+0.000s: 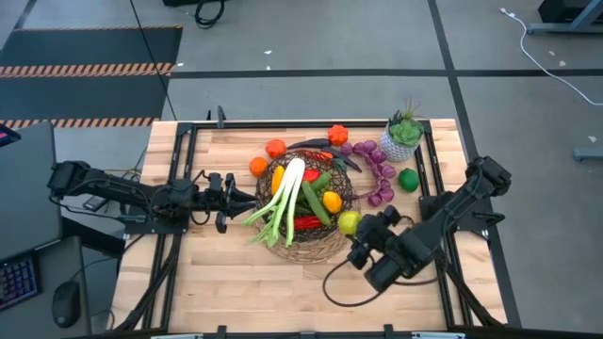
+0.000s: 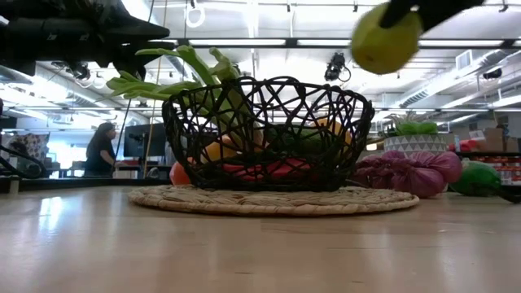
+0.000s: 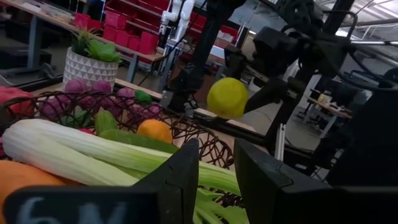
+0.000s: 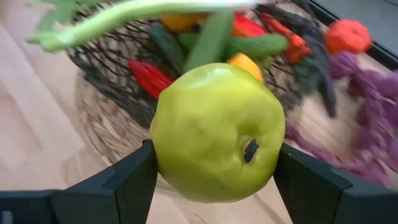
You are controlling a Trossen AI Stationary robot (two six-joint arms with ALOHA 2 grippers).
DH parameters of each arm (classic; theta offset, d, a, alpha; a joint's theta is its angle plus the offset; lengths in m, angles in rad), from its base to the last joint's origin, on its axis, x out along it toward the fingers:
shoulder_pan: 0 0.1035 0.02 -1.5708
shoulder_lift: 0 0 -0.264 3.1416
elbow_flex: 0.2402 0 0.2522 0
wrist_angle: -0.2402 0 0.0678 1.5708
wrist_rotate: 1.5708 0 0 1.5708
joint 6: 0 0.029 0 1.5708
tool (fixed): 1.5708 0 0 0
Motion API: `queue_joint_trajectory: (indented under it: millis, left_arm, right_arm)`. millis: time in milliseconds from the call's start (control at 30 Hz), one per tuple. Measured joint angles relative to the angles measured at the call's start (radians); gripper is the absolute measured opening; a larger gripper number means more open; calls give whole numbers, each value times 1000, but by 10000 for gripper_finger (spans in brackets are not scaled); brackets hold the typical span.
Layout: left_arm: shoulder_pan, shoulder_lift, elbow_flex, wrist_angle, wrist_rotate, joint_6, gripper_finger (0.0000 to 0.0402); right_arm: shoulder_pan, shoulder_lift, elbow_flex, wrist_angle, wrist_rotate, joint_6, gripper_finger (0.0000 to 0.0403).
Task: Build produce basket
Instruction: Put the green guava into the black basket
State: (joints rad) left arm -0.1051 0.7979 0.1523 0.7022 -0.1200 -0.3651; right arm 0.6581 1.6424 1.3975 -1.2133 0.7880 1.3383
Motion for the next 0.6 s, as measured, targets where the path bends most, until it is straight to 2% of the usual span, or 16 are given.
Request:
queue_joint_trajectory:
  millis: [367, 600]
  left_arm:
    - [0, 0, 0, -5, 0, -16, 107]
    - [0, 0, 0, -12, 0, -15, 107]
  right_arm:
    - [-130, 0, 8, 309, -68, -372, 290]
    - [-198, 0, 8, 372, -146, -491, 290]
